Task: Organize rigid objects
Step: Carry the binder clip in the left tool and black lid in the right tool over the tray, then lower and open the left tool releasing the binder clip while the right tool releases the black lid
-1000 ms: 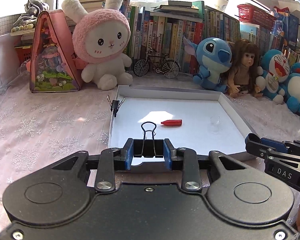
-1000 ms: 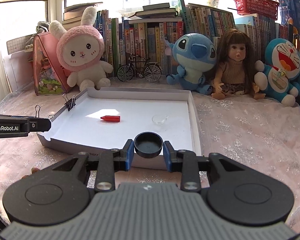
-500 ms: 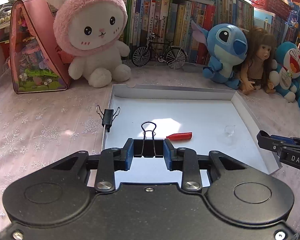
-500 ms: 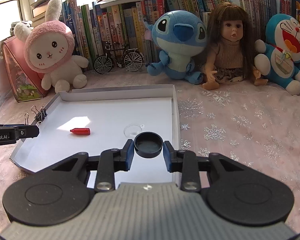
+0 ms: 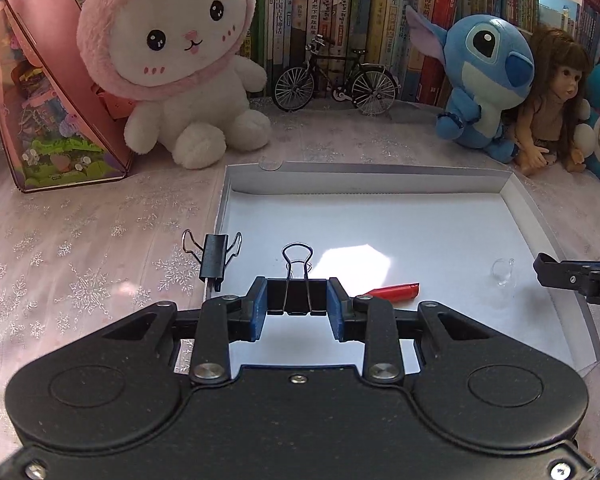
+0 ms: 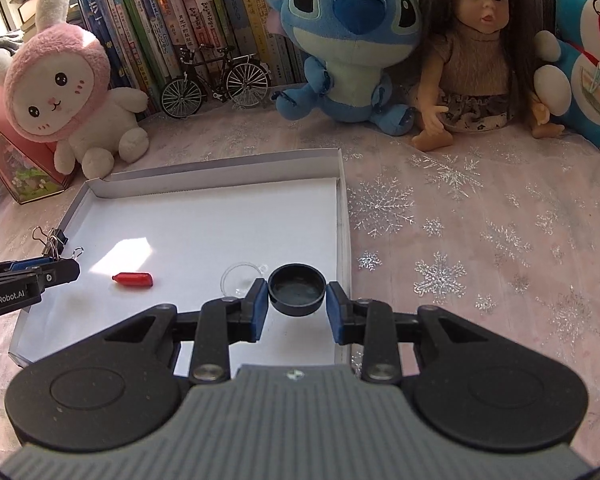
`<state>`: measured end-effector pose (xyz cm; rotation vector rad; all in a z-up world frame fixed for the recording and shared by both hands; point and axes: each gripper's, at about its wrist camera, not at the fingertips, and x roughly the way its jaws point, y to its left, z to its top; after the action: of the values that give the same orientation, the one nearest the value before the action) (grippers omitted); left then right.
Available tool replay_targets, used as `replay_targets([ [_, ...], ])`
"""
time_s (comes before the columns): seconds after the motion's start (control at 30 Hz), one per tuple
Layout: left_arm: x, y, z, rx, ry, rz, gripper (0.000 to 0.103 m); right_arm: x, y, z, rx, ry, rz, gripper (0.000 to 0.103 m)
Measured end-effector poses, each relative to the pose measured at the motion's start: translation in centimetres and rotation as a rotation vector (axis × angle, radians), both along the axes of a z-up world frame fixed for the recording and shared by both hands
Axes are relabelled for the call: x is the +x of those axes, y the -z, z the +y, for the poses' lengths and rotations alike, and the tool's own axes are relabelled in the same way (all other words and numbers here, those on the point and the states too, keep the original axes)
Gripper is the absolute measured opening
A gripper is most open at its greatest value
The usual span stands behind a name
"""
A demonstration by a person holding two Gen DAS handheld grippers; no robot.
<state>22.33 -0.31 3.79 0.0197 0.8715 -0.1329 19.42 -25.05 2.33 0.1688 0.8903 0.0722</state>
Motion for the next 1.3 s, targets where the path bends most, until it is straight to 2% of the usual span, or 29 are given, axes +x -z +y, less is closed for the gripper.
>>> replay_targets([
  [0.17,1.2,0.8,0.0,-0.03,-0.016,0.043,0.03,0.8,0.1,0.3,-0.017,-0.004,0.018,0.038],
  [0.5,1.9,1.9,0.1,-0.045,-0.027,0.073,0.03,1.8,1.0,0.4,-0.003,0.009,0.047,0.038],
  [1.2,2.1,1.8,-0.3,-0.09,-0.01,0.07,0.03,2.3,1.2,0.4,0.024,0.019,0.052,0.038],
  [1.3,2.0,1.6,-0.4,-0.093,-0.003,0.063,0.03,2.4,1.2,0.4,0.037,0.014,0.05,0.041],
])
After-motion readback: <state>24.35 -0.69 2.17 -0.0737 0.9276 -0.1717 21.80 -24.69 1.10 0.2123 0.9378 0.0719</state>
